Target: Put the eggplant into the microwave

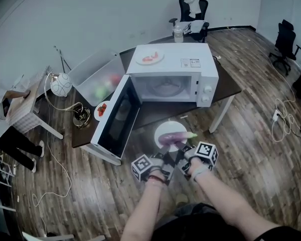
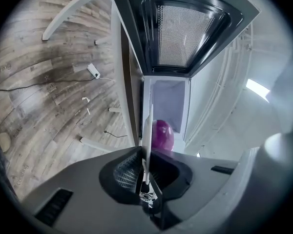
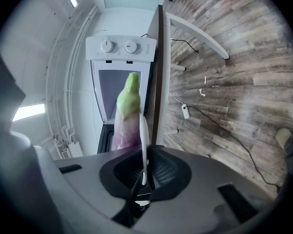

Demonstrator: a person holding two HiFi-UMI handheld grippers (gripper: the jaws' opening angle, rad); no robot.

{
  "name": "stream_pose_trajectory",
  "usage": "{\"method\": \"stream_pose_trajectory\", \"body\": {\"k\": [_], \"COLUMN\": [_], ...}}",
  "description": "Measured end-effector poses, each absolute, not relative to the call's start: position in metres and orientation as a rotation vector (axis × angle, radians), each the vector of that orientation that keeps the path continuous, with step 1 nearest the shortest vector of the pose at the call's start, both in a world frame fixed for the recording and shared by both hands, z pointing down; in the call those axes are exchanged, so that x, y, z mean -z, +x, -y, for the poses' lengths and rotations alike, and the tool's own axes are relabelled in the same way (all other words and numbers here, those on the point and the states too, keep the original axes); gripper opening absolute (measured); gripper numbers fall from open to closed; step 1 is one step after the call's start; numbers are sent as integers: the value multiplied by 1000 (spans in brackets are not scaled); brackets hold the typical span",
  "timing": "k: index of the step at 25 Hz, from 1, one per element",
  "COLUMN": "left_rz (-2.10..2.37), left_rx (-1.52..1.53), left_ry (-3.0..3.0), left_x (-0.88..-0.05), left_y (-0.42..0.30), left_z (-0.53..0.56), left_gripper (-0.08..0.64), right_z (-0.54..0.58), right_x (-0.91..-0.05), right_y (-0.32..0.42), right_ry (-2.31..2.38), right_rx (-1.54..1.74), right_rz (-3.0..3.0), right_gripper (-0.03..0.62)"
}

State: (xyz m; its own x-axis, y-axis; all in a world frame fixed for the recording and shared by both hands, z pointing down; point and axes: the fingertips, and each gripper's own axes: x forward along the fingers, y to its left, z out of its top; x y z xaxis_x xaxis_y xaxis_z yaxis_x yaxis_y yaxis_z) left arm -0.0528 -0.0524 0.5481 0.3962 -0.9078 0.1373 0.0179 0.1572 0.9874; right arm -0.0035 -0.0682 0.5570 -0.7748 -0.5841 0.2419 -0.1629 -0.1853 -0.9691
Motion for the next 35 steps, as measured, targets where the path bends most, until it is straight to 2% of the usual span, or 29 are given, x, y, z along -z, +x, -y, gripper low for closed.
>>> {"method": "stream_pose_trajectory", "body": {"k": [11, 17, 20, 24, 25, 27, 28, 32, 35], "left_rz": [960, 1030, 1077, 1270, 1342, 1462, 1498, 1574, 1612], "left_rx": [842, 802, 768, 558, 497, 383, 316, 60, -10], "left_ry": [1311, 1415, 1514, 1795, 1867, 2005, 2066, 2219, 2253], "left_x": [-538, -531, -527, -523, -522, -516, -514, -513, -512], "left_y": [-50, -60, -63, -71, -74, -78, -76, -67, -68], "left_z": [84, 92, 97, 94, 92, 91, 93, 106, 119], "left_gripper": [43, 135, 144, 139, 121, 26, 1, 0, 0], "right_z": [101, 114, 123, 137, 141, 150, 154, 167, 175], "right_x": [-549, -541, -540, -540, -540, -539, -539, -538, -539], "right_y": [-2, -8, -9, -5, -5, -4, -4, -8, -13], "right_ry": [-834, -817, -825, -851, -855, -856, -857, -867, -865], "right_rx": [2029, 2014, 2003, 1981, 1977, 1970, 1967, 1967, 1971], "right_rz": [-1777, -1789, -1792, -1808, -1810, -1801, -1796, -1796, -1785], "right_gripper": [20, 19, 20, 20, 20, 20, 18, 18, 18]}}
